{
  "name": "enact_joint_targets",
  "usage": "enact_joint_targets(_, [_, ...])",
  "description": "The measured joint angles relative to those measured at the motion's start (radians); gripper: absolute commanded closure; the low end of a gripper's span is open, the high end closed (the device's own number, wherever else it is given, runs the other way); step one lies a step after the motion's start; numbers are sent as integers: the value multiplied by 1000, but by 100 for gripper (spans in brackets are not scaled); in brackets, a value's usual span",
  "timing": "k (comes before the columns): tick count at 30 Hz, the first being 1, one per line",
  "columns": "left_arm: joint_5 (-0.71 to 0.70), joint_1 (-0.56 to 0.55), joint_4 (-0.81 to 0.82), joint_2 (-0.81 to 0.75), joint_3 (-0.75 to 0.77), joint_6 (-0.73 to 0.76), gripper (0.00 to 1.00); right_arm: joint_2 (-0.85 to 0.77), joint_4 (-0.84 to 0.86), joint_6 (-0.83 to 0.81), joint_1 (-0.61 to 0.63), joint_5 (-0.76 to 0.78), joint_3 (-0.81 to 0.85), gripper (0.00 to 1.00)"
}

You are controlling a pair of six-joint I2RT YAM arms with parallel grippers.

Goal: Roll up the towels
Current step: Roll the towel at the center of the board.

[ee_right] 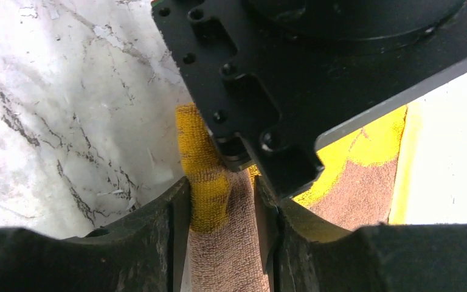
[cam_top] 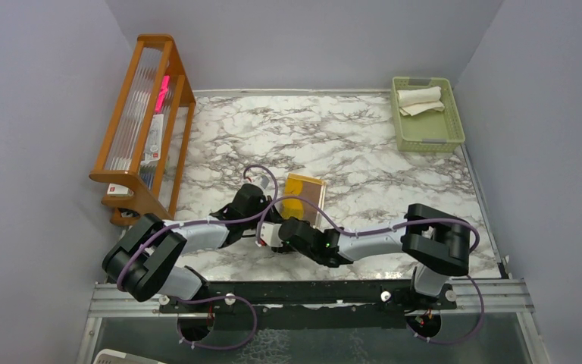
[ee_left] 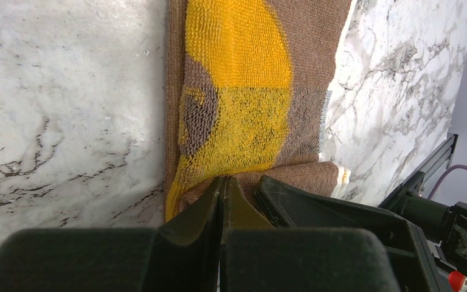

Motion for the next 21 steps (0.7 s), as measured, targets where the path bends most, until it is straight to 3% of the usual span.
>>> enact_joint_targets(3, [0,0,-16,0,10,15,100,6,-6,7,-12,6,9,67])
enact_joint_targets(7, [-4,1,-46,0,29,37,100,8,-38,23,-23,-1,18,87])
enact_joint_targets(14, [6,40,-93,-10,47,62,99,-19,-120,77,-50,-79,35,99])
enact_joint_targets(21, [14,193,-277,-105,98,110,80,-120,-254,160,-83,-296,29,99])
